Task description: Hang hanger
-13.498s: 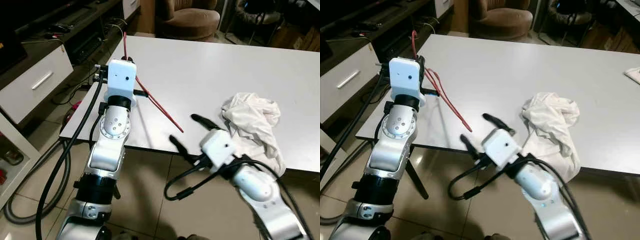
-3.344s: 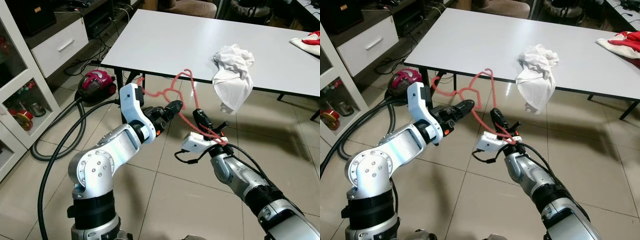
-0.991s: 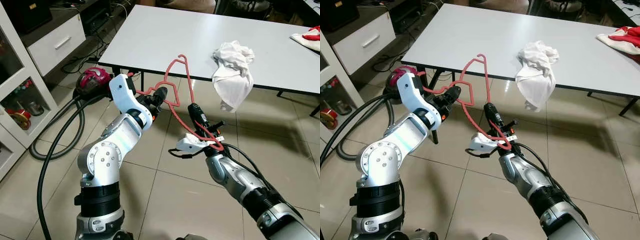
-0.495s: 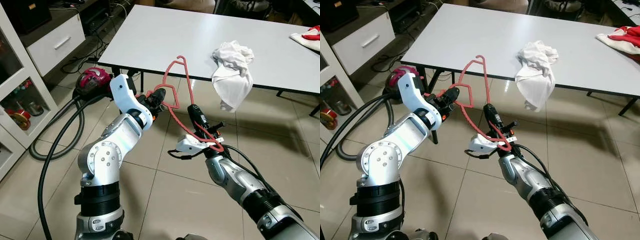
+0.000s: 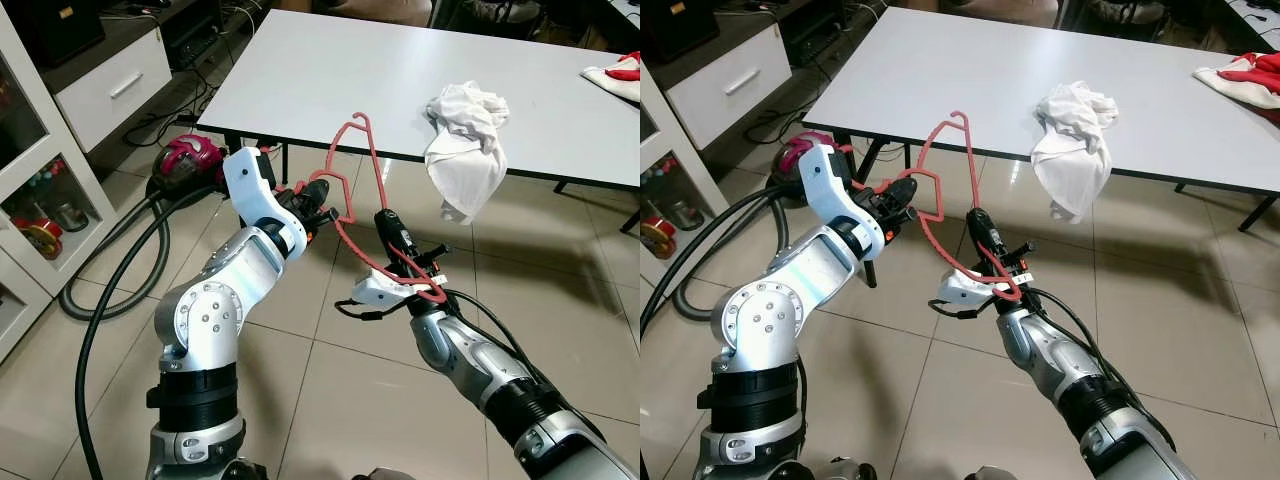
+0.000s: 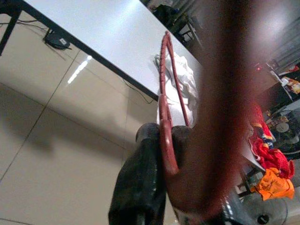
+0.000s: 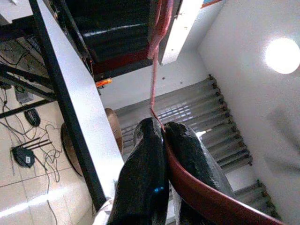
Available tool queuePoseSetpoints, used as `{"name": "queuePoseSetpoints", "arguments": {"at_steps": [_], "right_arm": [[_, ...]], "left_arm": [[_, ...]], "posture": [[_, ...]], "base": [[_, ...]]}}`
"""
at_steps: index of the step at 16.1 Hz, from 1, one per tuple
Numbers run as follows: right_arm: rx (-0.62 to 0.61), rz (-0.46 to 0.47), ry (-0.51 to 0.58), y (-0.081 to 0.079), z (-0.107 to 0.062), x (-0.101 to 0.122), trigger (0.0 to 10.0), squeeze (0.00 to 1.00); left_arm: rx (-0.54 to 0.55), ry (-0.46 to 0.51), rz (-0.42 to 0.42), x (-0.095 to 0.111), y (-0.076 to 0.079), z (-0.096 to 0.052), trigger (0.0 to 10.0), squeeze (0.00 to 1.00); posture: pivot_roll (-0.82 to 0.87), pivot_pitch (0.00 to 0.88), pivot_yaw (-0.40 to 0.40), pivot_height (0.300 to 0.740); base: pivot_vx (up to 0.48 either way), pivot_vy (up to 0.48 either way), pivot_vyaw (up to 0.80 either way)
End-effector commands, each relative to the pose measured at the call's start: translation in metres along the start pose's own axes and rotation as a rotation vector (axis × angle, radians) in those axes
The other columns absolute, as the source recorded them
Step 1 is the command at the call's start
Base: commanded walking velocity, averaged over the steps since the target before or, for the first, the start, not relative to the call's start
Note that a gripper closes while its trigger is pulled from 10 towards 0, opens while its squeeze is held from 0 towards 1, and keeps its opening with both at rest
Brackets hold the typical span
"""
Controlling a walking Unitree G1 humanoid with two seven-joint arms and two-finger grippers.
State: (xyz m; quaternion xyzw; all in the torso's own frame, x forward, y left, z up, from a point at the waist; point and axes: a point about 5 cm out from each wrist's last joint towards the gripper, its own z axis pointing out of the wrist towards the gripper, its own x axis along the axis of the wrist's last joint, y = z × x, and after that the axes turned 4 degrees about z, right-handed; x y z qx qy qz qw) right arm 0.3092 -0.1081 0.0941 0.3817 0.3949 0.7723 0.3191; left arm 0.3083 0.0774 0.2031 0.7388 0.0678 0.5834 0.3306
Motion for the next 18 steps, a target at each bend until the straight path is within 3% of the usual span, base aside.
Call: {"name": "queuePoseSetpoints", "arguments": {"at_steps": [1,2,7,8,10,12,14,16,17,18], "right_arm": [[-0.034,0.046,-0.057,0.004,0.001,-0.004,3.9,0.00],[-0.048,0.092,-0.095,0.006,0.002,-0.007,10.0,1.00],[-0.084,0.476,-0.227,0.017,0.008,-0.006,10.0,1.00],[-0.080,0.518,-0.233,0.018,0.008,-0.005,10.0,1.00],[-0.034,0.737,-0.238,0.019,0.007,0.007,10.0,1.00],[0.028,0.833,-0.214,0.019,0.002,0.019,10.0,1.00],[0.153,0.934,-0.232,0.009,-0.010,0.029,10.0,1.00],[0.326,1.117,-0.359,-0.014,-0.033,0.030,10.0,1.00],[0.445,1.280,-0.493,-0.035,-0.052,0.026,10.0,0.00],[0.498,1.391,-0.577,-0.046,-0.064,0.025,10.0,0.00]], "left_arm": [[-0.010,-0.029,0.034,-0.003,0.003,0.001,0.0,0.00],[-0.011,-0.028,0.042,-0.003,0.004,0.000,0.0,0.00],[-0.003,-0.020,0.081,-0.002,0.002,0.000,0.0,0.00],[-0.002,-0.018,0.081,-0.002,0.001,0.000,0.0,0.00],[0.007,-0.013,0.085,-0.001,-0.001,0.001,0.0,0.00],[0.014,-0.010,0.079,0.000,-0.002,0.002,0.0,0.00],[0.024,-0.007,0.040,0.000,-0.004,0.004,0.0,0.00],[0.038,-0.013,-0.005,-0.002,-0.006,0.005,0.0,0.00],[0.036,-0.018,-0.021,-0.005,-0.006,0.006,0.0,0.00],[0.036,-0.025,-0.029,-0.006,-0.006,0.007,0.0,0.00]], "posture": [[-0.05,0.085,-0.024,0.740],[-0.05,0.085,-0.024,0.740],[-0.05,0.074,-0.023,0.740],[-0.05,0.073,-0.023,0.740],[-0.06,0.069,-0.022,0.740],[-0.06,0.064,-0.022,0.740],[-0.07,0.060,-0.022,0.740],[-0.07,0.056,-0.021,0.740],[-0.08,0.056,-0.020,0.740],[-0.08,0.056,-0.015,0.740]], "base": [[0.000,0.000,0.00],[0.000,0.000,0.00],[0.000,0.000,0.00],[0.000,0.000,0.00],[0.000,0.000,0.00],[0.000,0.000,0.00],[0.000,0.000,0.00],[0.000,0.000,0.00],[0.000,0.000,0.00],[0.000,0.000,0.00]]}}
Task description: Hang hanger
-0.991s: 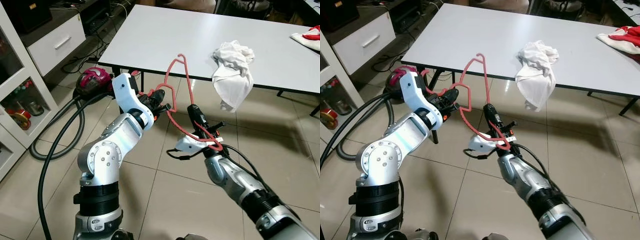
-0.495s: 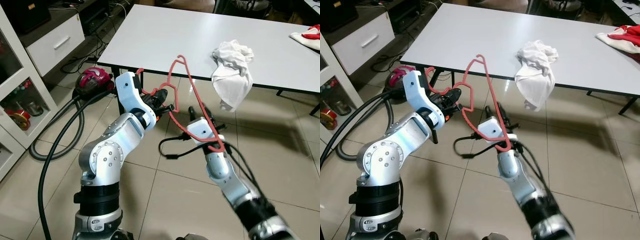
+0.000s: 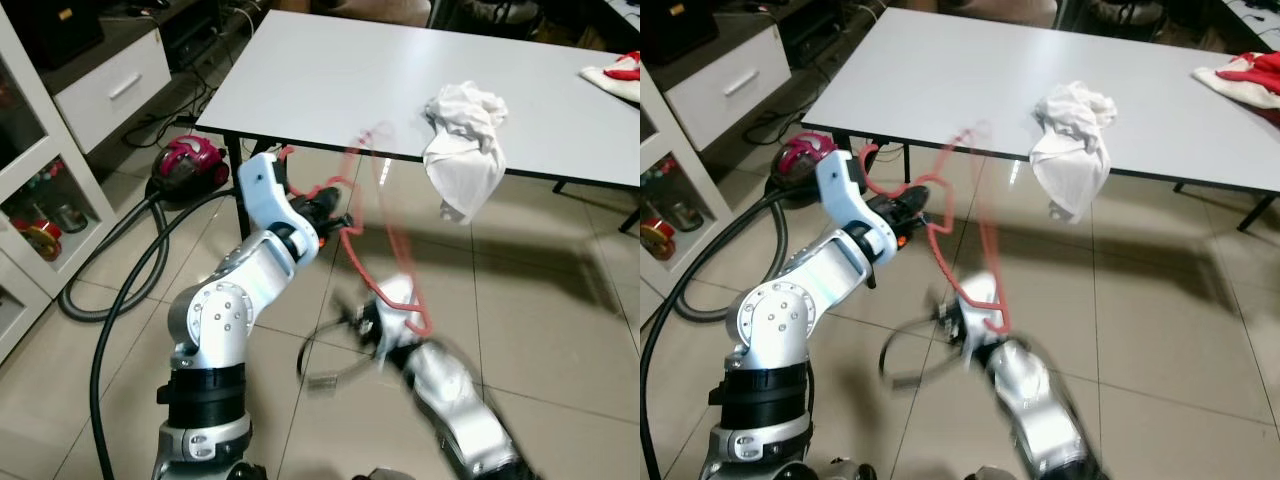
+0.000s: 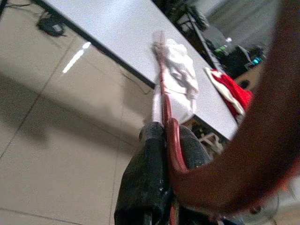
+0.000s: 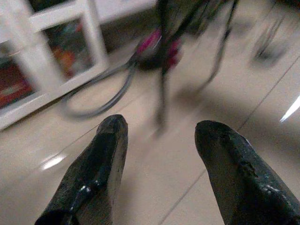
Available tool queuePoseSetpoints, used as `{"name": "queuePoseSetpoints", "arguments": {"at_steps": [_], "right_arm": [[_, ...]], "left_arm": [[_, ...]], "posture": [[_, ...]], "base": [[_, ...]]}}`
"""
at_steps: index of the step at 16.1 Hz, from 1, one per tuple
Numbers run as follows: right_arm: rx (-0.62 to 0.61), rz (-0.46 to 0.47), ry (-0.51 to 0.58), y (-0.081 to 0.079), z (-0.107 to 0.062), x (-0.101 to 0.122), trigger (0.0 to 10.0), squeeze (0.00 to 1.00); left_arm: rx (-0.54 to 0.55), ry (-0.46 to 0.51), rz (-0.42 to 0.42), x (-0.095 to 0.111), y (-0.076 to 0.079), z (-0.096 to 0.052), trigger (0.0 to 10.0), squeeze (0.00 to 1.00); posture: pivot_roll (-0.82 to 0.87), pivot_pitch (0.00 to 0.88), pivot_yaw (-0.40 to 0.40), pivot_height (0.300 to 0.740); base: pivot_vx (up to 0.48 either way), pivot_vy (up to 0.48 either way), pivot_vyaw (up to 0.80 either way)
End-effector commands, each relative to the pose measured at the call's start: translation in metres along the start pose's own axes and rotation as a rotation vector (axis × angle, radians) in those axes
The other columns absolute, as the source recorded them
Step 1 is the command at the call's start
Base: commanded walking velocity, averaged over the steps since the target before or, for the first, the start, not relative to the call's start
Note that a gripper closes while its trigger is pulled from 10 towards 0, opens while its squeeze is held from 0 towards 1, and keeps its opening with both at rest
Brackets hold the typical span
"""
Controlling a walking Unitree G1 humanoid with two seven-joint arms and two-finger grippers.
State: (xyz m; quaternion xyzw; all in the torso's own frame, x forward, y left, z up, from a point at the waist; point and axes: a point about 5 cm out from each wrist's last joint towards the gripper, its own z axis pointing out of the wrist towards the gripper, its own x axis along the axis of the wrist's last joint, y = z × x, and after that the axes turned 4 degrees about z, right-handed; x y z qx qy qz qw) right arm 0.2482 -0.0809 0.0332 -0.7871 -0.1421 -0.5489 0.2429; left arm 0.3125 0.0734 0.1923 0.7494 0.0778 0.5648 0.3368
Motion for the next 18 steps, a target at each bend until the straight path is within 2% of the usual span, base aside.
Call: {"name": "queuePoseSetpoints", "arguments": {"at_steps": [1,2,3,4,5,6,7,8,9,10,11,12,13,14,15,16,17,18], "right_arm": [[-0.025,0.135,-0.040,0.014,-0.002,-0.008,10.0,0.00],[-0.031,0.192,-0.043,0.016,-0.002,-0.010,10.0,0.00],[-0.043,0.208,-0.038,0.018,-0.003,-0.007,10.0,0.00],[-0.011,0.252,-0.058,0.016,-0.004,-0.007,10.0,0.00],[0.004,0.310,-0.107,0.015,-0.007,-0.010,10.0,0.00],[-0.042,0.345,-0.193,0.022,-0.017,-0.020,10.0,0.00],[-0.072,0.340,-0.221,0.027,-0.024,-0.024,10.0,0.00],[-0.124,0.307,-0.285,0.037,-0.047,-0.034,10.0,0.00],[-0.160,0.289,-0.340,0.041,-0.065,-0.045,10.0,0.00],[-0.168,0.320,-0.398,0.041,-0.079,-0.058,10.0,0.00],[-0.169,0.337,-0.418,0.041,-0.083,-0.062,10.0,0.00],[-0.194,0.395,-0.528,0.042,-0.092,-0.080,10.0,0.00],[-0.195,0.430,-0.562,0.042,-0.094,-0.089,10.0,0.00],[-0.270,0.477,-0.621,0.049,-0.097,-0.112,10.0,0.00],[-0.321,0.376,-0.637,0.056,-0.098,-0.117,10.0,0.00],[-0.397,-0.013,-0.553,0.069,-0.091,-0.100,10.0,0.00],[-0.431,-0.221,-0.446,0.071,-0.084,-0.085,10.0,0.00],[-0.527,-0.294,-0.237,0.080,-0.079,-0.052,10.0,0.00]], "left_arm": [[0.020,0.006,0.007,0.002,-0.001,0.002,0.0,0.00],[0.019,0.006,0.011,0.002,0.000,0.002,0.0,0.00],[0.021,0.006,0.021,0.003,-0.001,0.002,0.0,0.00],[0.022,0.003,0.041,0.003,-0.001,0.002,0.0,0.00],[0.028,-0.005,0.071,0.002,-0.002,0.002,0.0,0.00],[0.057,-0.008,0.144,0.000,-0.008,0.000,0.0,0.00],[0.080,-0.007,0.174,0.000,-0.015,-0.003,0.0,0.00],[0.168,0.015,0.297,0.003,-0.037,-0.011,0.0,0.00],[0.221,0.023,0.331,0.003,-0.052,-0.017,0.0,0.00],[0.258,0.035,0.300,0.003,-0.061,-0.021,0.0,0.00],[0.266,0.041,0.278,0.004,-0.063,-0.022,0.0,0.00],[0.307,0.074,0.156,0.006,-0.068,-0.022,0.0,0.00],[0.320,0.094,0.096,0.008,-0.069,-0.021,0.0,0.00],[0.334,0.135,0.040,0.014,-0.070,-0.019,0.0,0.00],[0.340,0.170,0.105,0.020,-0.070,-0.021,0.0,0.00],[0.356,0.208,0.360,0.029,-0.071,-0.028,0.2,0.00],[0.360,0.224,0.509,0.032,-0.072,-0.034,0.2,0.00],[0.360,0.223,0.652,0.030,-0.077,-0.045,10.0,0.00]], "posture": [[-0.08,0.059,-0.010,0.740],[-0.08,0.060,-0.007,0.740],[-0.08,0.062,-0.003,0.740],[-0.08,0.066,-0.001,0.740],[-0.08,0.067,-0.002,0.740],[-0.07,0.068,-0.002,0.740],[-0.07,0.069,-0.004,0.740],[-0.07,0.068,-0.006,0.740],[-0.07,0.066,-0.011,0.740],[-0.08,0.064,-0.012,0.740],[-0.08,0.064,-0.012,0.740],[-0.08,0.062,-0.013,0.740],[-0.08,0.057,-0.011,0.740],[-0.08,0.055,-0.010,0.740],[-0.07,0.052,-0.008,0.740],[-0.08,0.046,-0.003,0.740],[-0.08,0.046,-0.003,0.740],[-0.08,0.037,0.005,0.740]], "base": [[0.000,0.000,0.00],[0.000,0.000,0.00],[0.000,0.000,0.00],[0.000,0.000,0.00],[0.000,0.000,0.00],[0.000,0.000,0.00],[0.000,0.000,0.00],[0.000,0.000,0.00],[0.000,0.000,0.00],[0.000,0.000,0.00],[0.000,0.000,0.00],[0.000,0.000,0.00],[0.000,0.000,0.00],[0.000,0.000,0.00],[0.000,0.000,0.00],[0.000,0.000,0.00],[0.000,0.000,0.00],[0.000,0.000,0.00]]}}
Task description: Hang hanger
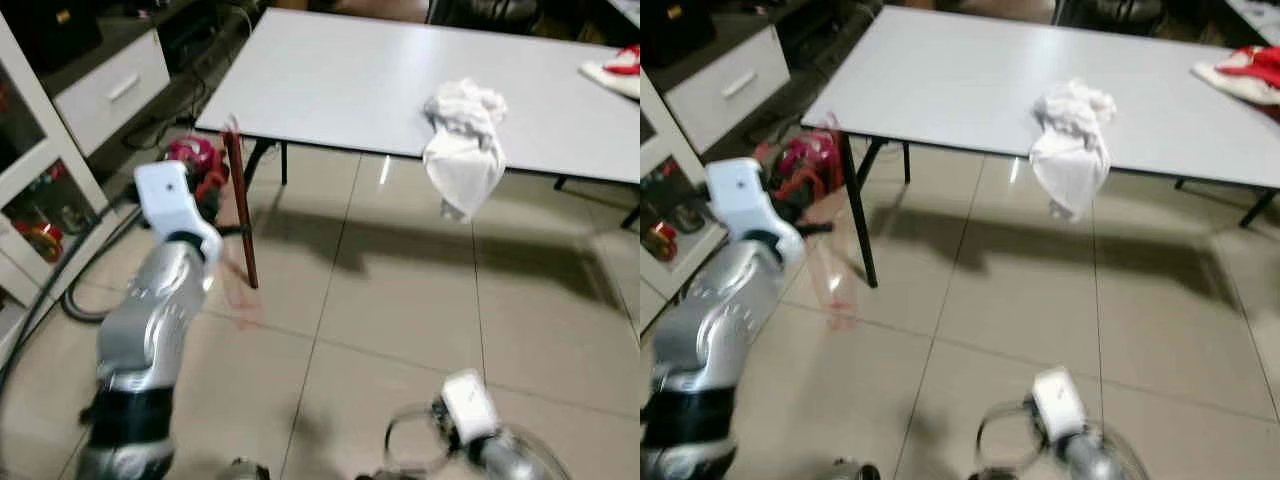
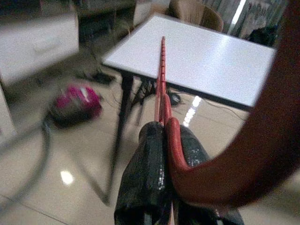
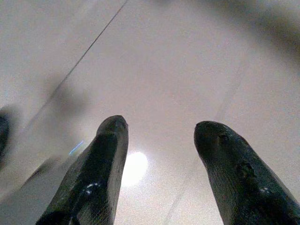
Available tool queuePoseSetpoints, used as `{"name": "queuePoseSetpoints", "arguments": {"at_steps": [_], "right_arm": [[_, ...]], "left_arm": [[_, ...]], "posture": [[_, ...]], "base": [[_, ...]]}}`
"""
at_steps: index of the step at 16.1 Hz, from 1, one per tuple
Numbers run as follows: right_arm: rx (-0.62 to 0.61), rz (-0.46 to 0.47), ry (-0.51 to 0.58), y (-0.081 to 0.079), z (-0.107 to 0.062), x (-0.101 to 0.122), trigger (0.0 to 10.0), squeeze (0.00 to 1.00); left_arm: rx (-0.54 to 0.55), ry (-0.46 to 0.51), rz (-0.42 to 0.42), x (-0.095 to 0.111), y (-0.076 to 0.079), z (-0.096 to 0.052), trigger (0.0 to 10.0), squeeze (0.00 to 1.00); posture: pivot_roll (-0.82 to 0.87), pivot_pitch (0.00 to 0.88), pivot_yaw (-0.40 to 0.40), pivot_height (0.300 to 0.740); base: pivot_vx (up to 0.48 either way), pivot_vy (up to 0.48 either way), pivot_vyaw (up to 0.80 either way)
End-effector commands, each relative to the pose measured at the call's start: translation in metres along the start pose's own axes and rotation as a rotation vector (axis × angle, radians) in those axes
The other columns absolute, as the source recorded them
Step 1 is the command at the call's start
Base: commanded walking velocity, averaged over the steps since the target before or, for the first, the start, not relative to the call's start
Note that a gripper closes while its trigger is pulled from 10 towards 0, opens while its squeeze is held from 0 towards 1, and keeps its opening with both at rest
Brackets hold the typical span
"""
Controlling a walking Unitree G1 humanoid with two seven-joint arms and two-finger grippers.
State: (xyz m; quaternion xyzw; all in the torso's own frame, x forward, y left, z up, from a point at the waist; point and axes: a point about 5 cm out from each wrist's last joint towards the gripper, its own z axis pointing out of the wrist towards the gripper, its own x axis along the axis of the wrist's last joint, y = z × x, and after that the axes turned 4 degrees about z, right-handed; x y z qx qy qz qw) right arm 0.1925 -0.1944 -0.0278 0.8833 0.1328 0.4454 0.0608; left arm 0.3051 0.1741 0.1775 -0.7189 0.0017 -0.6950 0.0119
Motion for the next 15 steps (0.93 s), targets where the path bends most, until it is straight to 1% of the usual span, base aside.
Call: {"name": "queuePoseSetpoints", "arguments": {"at_steps": [1,2,3,4,5,6,7,9,10,11,12,14,15], "right_arm": [[-0.142,-0.036,0.317,0.016,-0.007,0.051,10.0,0.00],[-0.199,-0.060,0.448,0.023,-0.017,0.071,10.0,0.00],[-0.239,-0.075,0.524,0.026,-0.024,0.084,10.0,0.00],[-0.308,-0.080,0.637,0.029,-0.035,0.102,10.0,0.00],[-0.358,-0.067,0.698,0.031,-0.039,0.110,10.0,0.00],[-0.375,-0.061,0.717,0.031,-0.041,0.113,10.0,0.00],[-0.391,-0.042,0.730,0.031,-0.043,0.115,10.0,0.00],[-0.389,-0.018,0.731,0.028,-0.045,0.115,10.0,0.00],[-0.369,0.020,0.700,0.025,-0.039,0.112,10.0,0.12],[-0.354,0.023,0.691,0.022,-0.036,0.112,10.0,0.15],[-0.349,0.018,0.694,0.021,-0.035,0.113,10.0,0.13],[-0.329,-0.002,0.694,0.019,-0.032,0.117,10.0,0.04],[-0.325,-0.015,0.699,0.019,-0.031,0.118,10.0,0.04]], "left_arm": [[-0.082,0.047,0.166,-0.005,0.006,-0.011,10.0,0.00],[-0.124,0.068,0.185,-0.008,0.008,-0.016,10.0,0.00],[-0.147,0.087,0.217,-0.010,0.011,-0.018,10.0,0.00],[-0.187,0.106,0.227,-0.015,0.018,-0.020,10.0,0.00],[-0.193,0.129,0.247,-0.018,0.023,-0.019,10.0,0.00],[-0.198,0.144,0.238,-0.018,0.026,-0.019,10.0,0.00],[-0.201,0.169,0.209,-0.017,0.030,-0.020,10.0,0.00],[-0.222,0.182,0.196,-0.018,0.036,-0.021,10.0,0.00],[-0.229,0.184,0.194,-0.018,0.038,-0.018,10.0,0.00],[-0.231,0.189,0.188,-0.019,0.039,-0.016,10.0,0.00],[-0.230,0.190,0.187,-0.019,0.039,-0.015,10.0,0.00],[-0.232,0.187,0.177,-0.021,0.040,-0.013,10.0,0.00],[-0.233,0.184,0.173,-0.022,0.041,-0.013,10.0,0.00]], "posture": [[-0.08,0.037,0.006,0.740],[-0.08,0.037,0.007,0.740],[-0.09,0.037,0.010,0.740],[-0.09,0.040,0.007,0.740],[-0.10,0.043,0.007,0.740],[-0.10,0.048,0.005,0.740],[-0.10,0.049,0.002,0.740],[-0.10,0.049,-0.002,0.740],[-0.09,0.042,-0.004,0.740],[-0.09,0.041,-0.009,0.740],[-0.09,0.040,-0.011,0.740],[-0.09,0.036,-0.019,0.740],[-0.09,0.037,-0.023,0.740]], "base": [[0.000,0.000,0.00],[0.000,0.000,0.00],[0.000,0.000,0.00],[0.000,0.000,0.00],[0.000,0.000,0.00],[0.000,0.000,0.00],[0.000,-0.315,0.00],[0.000,-0.480,0.00],[0.000,-0.480,0.00],[0.000,-0.480,0.00],[0.000,-0.480,0.00],[0.000,-0.480,-0.60],[0.000,-0.480,-0.69]]}}
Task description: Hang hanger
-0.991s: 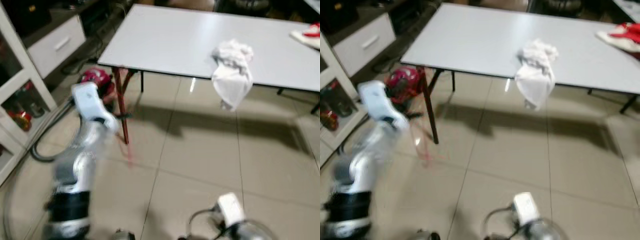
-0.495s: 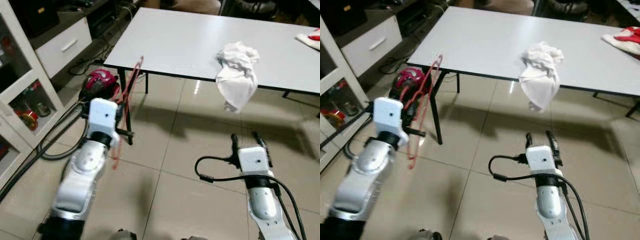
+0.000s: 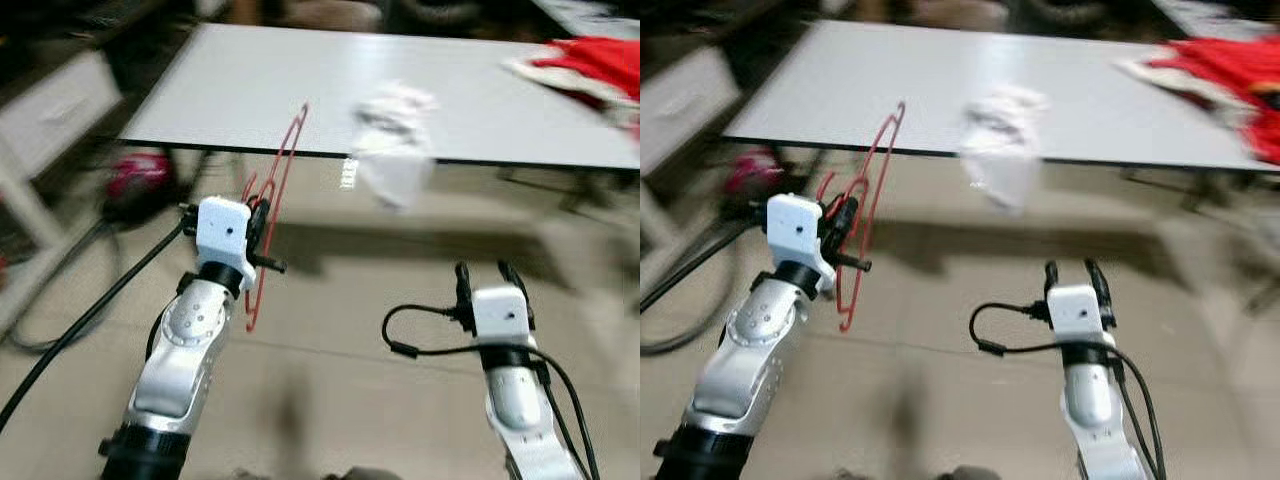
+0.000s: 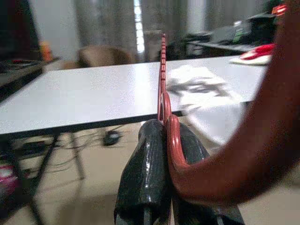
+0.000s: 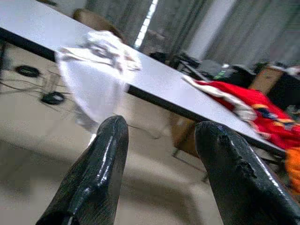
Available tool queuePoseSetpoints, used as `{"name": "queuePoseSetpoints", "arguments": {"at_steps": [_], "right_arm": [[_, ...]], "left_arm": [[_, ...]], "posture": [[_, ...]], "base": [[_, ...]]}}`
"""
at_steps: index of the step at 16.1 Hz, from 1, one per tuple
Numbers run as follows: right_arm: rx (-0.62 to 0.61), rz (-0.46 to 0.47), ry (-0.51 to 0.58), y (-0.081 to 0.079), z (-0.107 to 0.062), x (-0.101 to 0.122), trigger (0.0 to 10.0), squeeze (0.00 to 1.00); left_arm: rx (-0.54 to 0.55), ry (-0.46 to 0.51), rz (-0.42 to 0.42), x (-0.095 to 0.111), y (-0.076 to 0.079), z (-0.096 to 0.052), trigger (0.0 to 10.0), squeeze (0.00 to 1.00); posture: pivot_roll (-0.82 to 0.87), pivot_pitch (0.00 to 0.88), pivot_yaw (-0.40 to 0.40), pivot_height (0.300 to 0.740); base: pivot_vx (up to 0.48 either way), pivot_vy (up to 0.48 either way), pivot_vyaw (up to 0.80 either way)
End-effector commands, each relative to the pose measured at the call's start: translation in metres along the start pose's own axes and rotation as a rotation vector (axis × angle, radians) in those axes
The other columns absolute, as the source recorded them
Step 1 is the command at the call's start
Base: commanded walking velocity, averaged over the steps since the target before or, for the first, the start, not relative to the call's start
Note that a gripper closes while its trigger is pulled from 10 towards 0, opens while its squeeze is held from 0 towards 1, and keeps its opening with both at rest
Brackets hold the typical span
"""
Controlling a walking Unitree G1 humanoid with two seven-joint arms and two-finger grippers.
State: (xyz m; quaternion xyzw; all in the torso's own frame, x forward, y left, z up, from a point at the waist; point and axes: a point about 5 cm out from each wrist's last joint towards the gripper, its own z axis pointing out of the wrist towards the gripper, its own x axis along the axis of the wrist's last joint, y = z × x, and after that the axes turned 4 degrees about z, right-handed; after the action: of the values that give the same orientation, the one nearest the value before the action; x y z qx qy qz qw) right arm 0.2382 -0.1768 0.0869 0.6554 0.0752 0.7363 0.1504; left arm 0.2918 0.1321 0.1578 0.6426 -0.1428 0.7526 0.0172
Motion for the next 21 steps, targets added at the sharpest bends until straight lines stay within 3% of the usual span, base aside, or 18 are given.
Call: {"name": "queuePoseSetpoints", "arguments": {"at_steps": [1,6,10,14,21], "right_arm": [[0.003,-0.006,-0.010,0.003,0.001,-0.002,10.0,0.05],[0.051,-0.007,-0.027,-0.004,0.006,-0.005,10.0,0.03],[0.068,-0.003,-0.038,-0.009,0.007,-0.006,10.0,0.11],[0.080,-0.005,-0.036,-0.009,0.009,-0.007,10.0,0.05],[0.122,0.022,-0.050,-0.019,0.012,-0.011,10.0,0.07]], "left_arm": [[0.001,-0.011,0.001,-0.003,0.002,0.002,10.0,0.00],[-0.008,-0.023,-0.003,-0.003,0.007,0.007,10.0,0.00],[-0.010,-0.034,0.003,-0.004,0.013,0.009,10.0,0.00],[-0.010,-0.036,-0.002,-0.004,0.016,0.011,10.0,0.00],[-0.007,-0.075,-0.025,-0.009,0.021,0.015,10.0,0.00]], "posture": [[-0.10,0.039,-0.024,0.740],[-0.11,0.042,0.001,0.740],[-0.12,0.050,0.005,0.740],[-0.13,0.055,0.001,0.740],[-0.13,0.056,0.003,0.740]], "base": [[0.000,-0.480,-0.69],[0.000,-0.480,-0.27],[0.000,-0.480,0.35],[0.000,-0.480,0.12],[0.000,-0.480,0.00]]}}
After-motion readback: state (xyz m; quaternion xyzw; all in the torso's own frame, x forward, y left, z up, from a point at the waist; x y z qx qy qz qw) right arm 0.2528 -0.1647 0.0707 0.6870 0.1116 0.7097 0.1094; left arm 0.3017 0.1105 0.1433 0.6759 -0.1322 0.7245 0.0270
